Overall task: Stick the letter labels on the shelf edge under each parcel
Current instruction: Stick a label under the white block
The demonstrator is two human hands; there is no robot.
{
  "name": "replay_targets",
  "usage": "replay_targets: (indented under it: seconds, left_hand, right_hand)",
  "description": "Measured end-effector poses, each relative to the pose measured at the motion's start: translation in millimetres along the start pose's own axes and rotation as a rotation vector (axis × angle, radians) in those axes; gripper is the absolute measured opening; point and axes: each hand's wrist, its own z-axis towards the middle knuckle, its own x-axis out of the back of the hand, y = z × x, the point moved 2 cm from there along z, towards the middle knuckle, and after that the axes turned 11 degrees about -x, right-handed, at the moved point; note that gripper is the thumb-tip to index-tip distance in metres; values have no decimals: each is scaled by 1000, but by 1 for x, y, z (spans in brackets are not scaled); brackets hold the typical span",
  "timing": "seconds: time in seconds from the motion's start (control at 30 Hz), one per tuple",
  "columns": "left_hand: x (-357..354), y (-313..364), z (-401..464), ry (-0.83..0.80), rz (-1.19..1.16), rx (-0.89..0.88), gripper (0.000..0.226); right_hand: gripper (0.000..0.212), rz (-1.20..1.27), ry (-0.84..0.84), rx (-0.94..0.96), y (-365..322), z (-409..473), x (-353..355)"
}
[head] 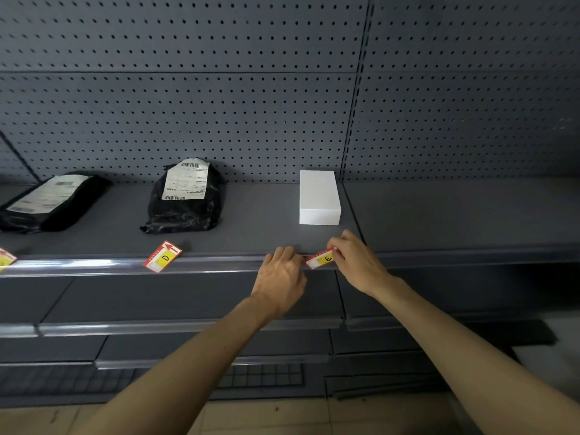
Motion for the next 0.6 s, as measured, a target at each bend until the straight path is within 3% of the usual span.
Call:
replay_targets:
  seconds: [0.2,0.37,0.6]
  left_hand:
    - [22,-6,7,-57,-50,3,32]
    - [65,-28,-6,-71,-29,90,27]
    - [148,-95,-67,14,3,183,27]
  right_hand:
    - [35,35,63,-39,-7,-6,15]
    - [25,-126,185,59,-40,-14,35]
    - [28,-116,149,199,-148,-12,39]
